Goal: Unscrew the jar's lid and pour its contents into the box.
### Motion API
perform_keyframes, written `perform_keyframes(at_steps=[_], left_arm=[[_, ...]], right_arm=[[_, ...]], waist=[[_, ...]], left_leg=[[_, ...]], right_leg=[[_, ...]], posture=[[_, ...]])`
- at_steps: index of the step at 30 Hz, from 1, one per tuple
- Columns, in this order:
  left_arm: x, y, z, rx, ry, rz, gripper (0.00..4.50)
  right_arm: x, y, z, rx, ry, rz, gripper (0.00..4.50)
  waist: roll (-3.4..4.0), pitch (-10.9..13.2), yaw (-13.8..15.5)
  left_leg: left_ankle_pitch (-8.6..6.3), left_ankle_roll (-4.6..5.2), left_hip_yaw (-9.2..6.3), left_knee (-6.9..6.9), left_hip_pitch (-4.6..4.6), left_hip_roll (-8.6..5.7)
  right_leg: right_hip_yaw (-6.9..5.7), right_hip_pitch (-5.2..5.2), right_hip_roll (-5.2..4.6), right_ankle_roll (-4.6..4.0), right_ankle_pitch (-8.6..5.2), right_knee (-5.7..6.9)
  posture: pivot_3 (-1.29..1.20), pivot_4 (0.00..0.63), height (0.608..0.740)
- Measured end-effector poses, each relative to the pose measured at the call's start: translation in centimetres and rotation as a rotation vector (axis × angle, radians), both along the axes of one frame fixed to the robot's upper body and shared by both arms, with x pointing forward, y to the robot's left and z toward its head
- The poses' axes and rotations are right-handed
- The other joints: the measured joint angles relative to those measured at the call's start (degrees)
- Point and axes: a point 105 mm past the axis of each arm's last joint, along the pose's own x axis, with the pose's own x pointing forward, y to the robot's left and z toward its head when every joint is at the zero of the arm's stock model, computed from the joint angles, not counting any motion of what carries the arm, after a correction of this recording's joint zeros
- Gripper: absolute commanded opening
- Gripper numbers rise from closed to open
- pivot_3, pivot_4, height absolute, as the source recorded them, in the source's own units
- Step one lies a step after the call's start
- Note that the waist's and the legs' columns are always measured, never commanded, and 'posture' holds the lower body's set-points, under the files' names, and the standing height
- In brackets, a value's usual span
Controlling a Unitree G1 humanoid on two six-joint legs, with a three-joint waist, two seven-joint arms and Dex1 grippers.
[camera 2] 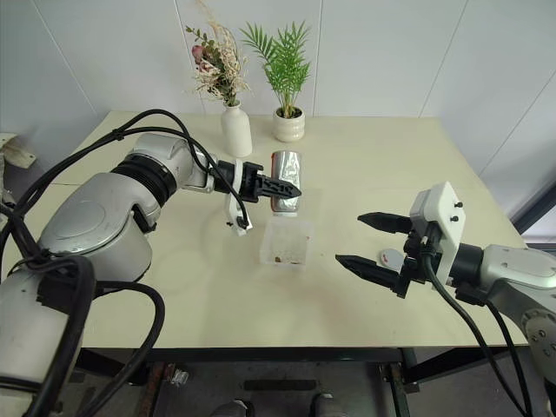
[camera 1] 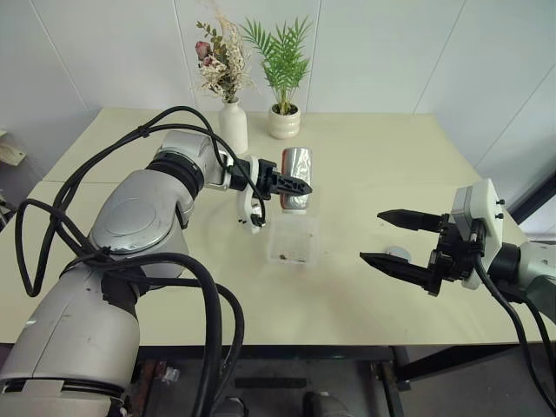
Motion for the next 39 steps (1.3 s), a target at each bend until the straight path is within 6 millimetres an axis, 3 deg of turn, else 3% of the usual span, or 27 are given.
perform_keyframes(at_steps=[4, 8, 10, 16, 21, 24, 28, 30, 35, 39], left_arm=[[-0.1, -0.2, 0.4, -0.052, 0.030, 0.008, 2.15], [0.2, -0.4, 5.0, -0.536, 0.291, 0.161, 2.15], [0.6, 0.2, 5.6, -0.670, 0.406, 0.217, 2.15], [3.2, 3.4, 3.2, -1.150, 1.049, 0.417, 2.15], [4.2, 7.1, 3.4, -1.496, 1.535, 0.308, 2.15], [4.3, 9.7, 0.9, -1.637, 1.752, 0.228, 2.15], [4.3, 11.3, -2.5, -1.723, 1.926, 0.235, 2.15], [4.0, 11.8, -3.4, -1.708, 1.987, 0.221, 2.15], [3.0, 12.1, -8.2, -1.653, 2.122, 0.343, 2.15], [2.7, 11.3, -9.4, -1.573, 2.143, 0.428, 2.15]], right_arm=[[0.0, 0.0, 0.0, -0.001, 0.000, 0.000, 4.47], [0.0, 0.1, 0.1, -0.003, -0.005, 0.003, 4.47], [0.1, 0.0, 0.1, -0.002, -0.007, 0.005, 4.47], [0.3, 0.2, 1.2, 0.017, -0.072, 0.044, 4.47], [0.3, 0.1, 1.8, 0.042, -0.118, 0.096, 4.47], [-0.2, 0.4, 1.7, 0.045, -0.113, 0.159, 4.47], [-0.2, 0.4, 1.3, 0.051, -0.091, 0.186, 4.47], [0.0, 0.5, 1.1, 0.053, -0.083, 0.195, 4.47], [0.7, 0.5, 0.8, 0.050, -0.079, 0.191, 4.47], [0.8, 0.7, 1.0, 0.043, -0.088, 0.198, 4.47]], waist=[[0.00, 0.00, 0.00], [-0.03, 0.02, -0.14], [-0.02, 0.01, -0.21], [-0.01, 0.01, -0.29], [0.02, -0.01, -0.55], [0.06, -0.03, -0.64], [0.05, -0.03, -0.45], [0.06, -0.04, -0.46], [0.07, -0.04, -0.47], [0.07, -0.04, -0.42]], left_leg=[[0.00, 0.00, 0.03, 0.00, 0.02, 0.00], [-0.01, 0.02, 0.29, -0.05, 0.15, 0.04], [-0.03, 0.05, 0.43, -0.04, 0.21, 0.05], [-0.04, 0.14, 0.61, 0.31, 0.19, 0.09], [-0.14, 0.32, 0.62, 0.76, 0.19, 0.12], [-0.15, 0.33, 0.65, 0.91, 0.23, 0.13], [-0.10, 0.39, 0.65, 1.04, 0.16, 0.14], [-0.08, 0.40, 0.67, 1.05, 0.20, 0.14], [-0.06, 0.42, 0.70, 1.07, 0.23, 0.18], [-0.06, 0.42, 0.70, 1.06, 0.22, 0.17]], right_leg=[[0.03, 0.00, 0.00, 0.00, 0.00, 0.02], [0.19, -0.01, 0.00, -0.02, 0.01, 0.04], [0.33, -0.01, 0.00, -0.02, 0.01, 0.08], [0.52, -0.04, 0.08, 0.00, 0.14, 0.26], [0.58, 0.03, 0.10, 0.08, 0.22, 0.41], [0.63, 0.07, 0.10, 0.11, 0.33, 0.47], [0.63, 0.07, 0.10, 0.13, 0.56, 0.41], [0.65, 0.14, 0.09, 0.15, 0.61, 0.36], [0.68, 0.15, 0.11, 0.11, 0.68, 0.35], [0.68, 0.16, 0.10, 0.11, 0.68, 0.32]], posture=[[0.00, 0.150, 0.740], [0.00, 0.150, 0.740], [0.00, 0.150, 0.740], [0.00, 0.150, 0.740], [0.00, 0.150, 0.740], [0.00, 0.150, 0.740], [0.00, 0.150, 0.740], [0.00, 0.150, 0.740], [0.00, 0.150, 0.740], [0.00, 0.150, 0.740]])
